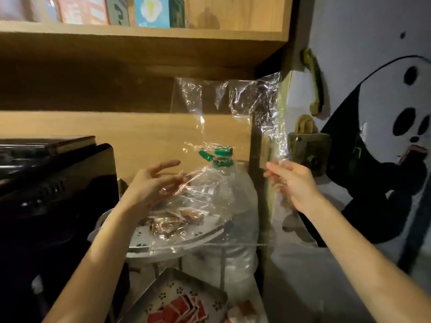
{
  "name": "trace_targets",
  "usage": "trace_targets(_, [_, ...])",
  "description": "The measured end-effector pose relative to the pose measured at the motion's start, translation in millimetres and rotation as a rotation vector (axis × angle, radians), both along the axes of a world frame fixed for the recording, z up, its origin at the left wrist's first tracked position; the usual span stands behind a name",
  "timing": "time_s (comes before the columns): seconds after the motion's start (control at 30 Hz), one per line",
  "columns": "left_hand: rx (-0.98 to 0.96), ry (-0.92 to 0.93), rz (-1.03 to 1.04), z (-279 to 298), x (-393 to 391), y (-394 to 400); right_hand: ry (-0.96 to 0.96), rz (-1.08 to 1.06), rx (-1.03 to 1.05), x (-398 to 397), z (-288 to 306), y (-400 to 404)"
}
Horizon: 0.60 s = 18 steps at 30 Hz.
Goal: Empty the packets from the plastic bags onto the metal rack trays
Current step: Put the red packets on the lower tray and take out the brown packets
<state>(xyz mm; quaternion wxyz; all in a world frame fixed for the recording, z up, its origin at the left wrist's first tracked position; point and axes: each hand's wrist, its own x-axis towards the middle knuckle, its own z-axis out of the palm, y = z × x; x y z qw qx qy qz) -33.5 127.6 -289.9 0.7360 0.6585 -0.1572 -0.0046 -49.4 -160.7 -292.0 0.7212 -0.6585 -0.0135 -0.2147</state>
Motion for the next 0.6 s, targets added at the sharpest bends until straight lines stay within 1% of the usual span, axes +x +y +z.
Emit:
trace_targets(0.1, [0.074,0.058,-0.204,-19.5,-10.2,-11.2,0.103,0.039,-0.059,-19.9,-26.5,-20.1])
trace_targets(0.17, [0.090,0.105,-0.276,-32.7,-16.5,-19.3,0.193,0.088,-0.108,-36.0,-43.4,-31.8])
trace_targets(0.23, [0.108,0.109,-0.260,-44.2,-23.7,-28.5,0.265,0.128,-0.117,-51.0,-58.8,-40.9])
trace_targets(0.33, [0.192,0.061,-0.214,-56.8,-36.5,-38.4,0.331,0.138,-0.051,-70.1,-79.8,-49.0])
trace_targets(0.5, [0.074,0.057,-0.261,-60.0,-67.9,-58.5,0.313,0.089,0.173,-97.4,-109.5,-60.7])
trace_targets(0.6, [0.072,0.024,-0.146,-70.7,-82.7,-75.5,0.294,0.019,0.244,-114.9,-124.5,-68.4])
